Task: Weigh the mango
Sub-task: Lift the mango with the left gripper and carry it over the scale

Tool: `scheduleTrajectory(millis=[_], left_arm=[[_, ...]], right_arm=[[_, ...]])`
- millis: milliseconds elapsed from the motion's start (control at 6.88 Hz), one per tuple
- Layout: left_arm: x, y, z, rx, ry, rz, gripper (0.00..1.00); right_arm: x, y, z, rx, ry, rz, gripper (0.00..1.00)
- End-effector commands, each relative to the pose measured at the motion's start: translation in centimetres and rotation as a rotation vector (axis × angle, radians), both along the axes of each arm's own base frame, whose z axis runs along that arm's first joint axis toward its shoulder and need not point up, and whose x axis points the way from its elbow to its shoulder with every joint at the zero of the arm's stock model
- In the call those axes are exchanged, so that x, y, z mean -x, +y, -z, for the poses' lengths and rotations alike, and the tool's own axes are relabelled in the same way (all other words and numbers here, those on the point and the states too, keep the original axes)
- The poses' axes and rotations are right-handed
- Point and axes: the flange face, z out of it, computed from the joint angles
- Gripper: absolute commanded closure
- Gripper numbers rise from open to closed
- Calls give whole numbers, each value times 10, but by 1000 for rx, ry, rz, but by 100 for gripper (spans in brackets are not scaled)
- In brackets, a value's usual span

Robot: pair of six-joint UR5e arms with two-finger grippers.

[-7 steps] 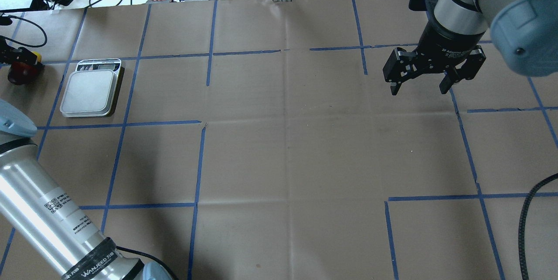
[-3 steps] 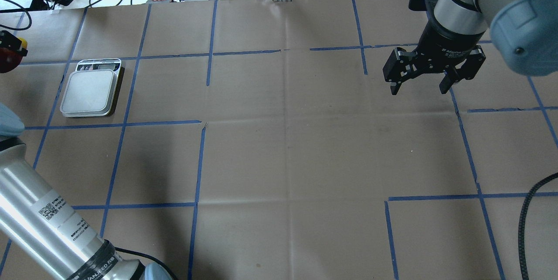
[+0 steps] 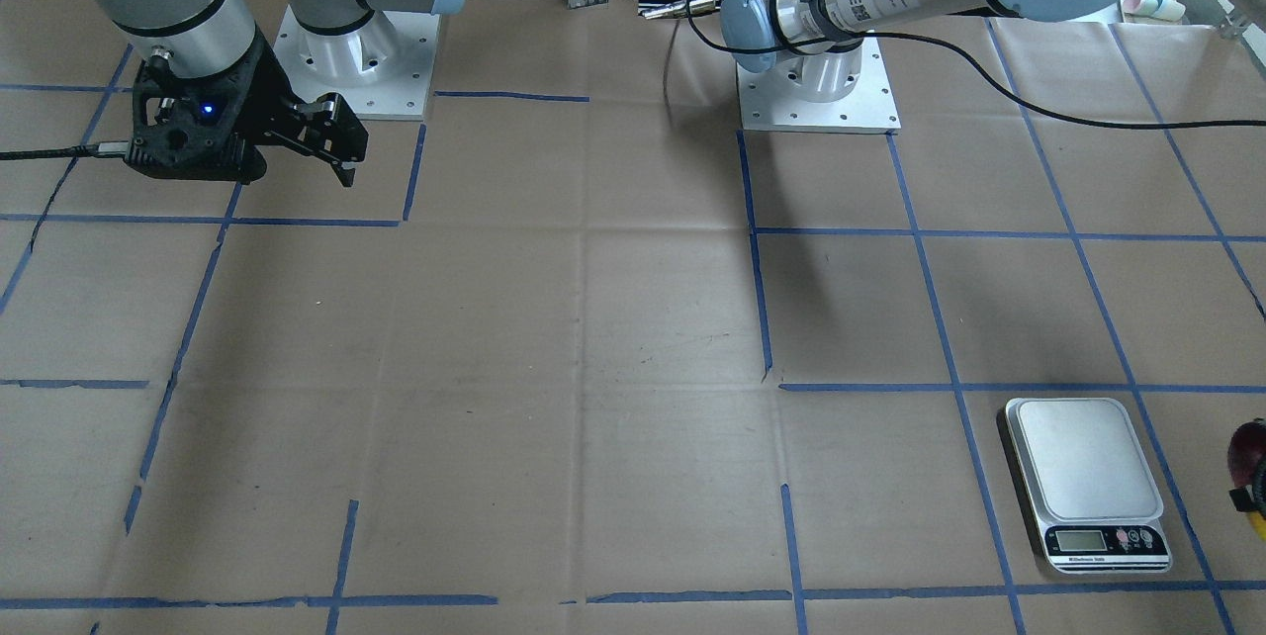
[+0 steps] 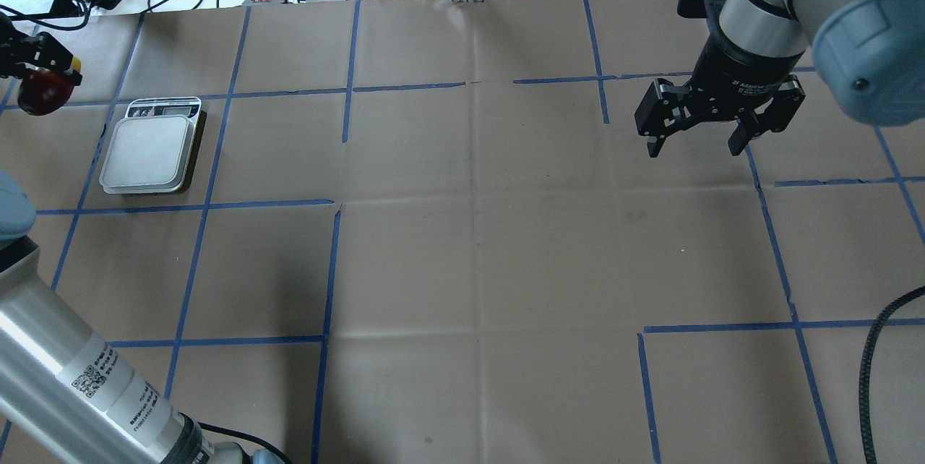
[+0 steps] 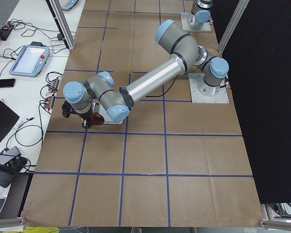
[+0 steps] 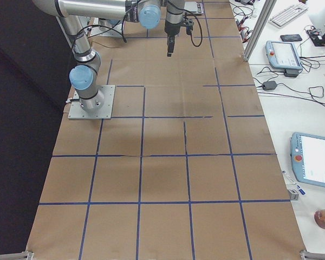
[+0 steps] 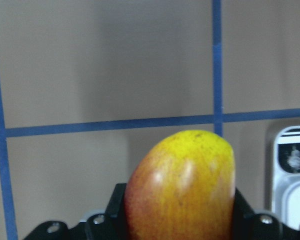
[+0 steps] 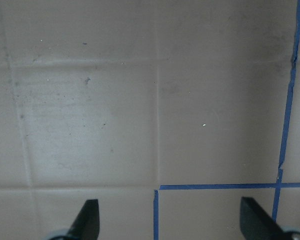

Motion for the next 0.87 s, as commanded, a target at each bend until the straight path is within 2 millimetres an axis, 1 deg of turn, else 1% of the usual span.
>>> scheduleTrajectory(millis=[0,145,436,582,727], left_arm=[[83,-6,30,-84,34,-36,50],[96,-2,52,-129,52,-60,51],[99,4,87,-103,35,-61,52],[93,14,92,-126,-59,-55,50],[91,18,93,-132,-72,-57,46]], right_arm=[[0,0,0,0,0,0,0],[0,0,0,-2,0,0,0],[0,0,-1,1,0,0,0],[0,0,0,0,0,0,0],[0,0,0,0,0,0,0]])
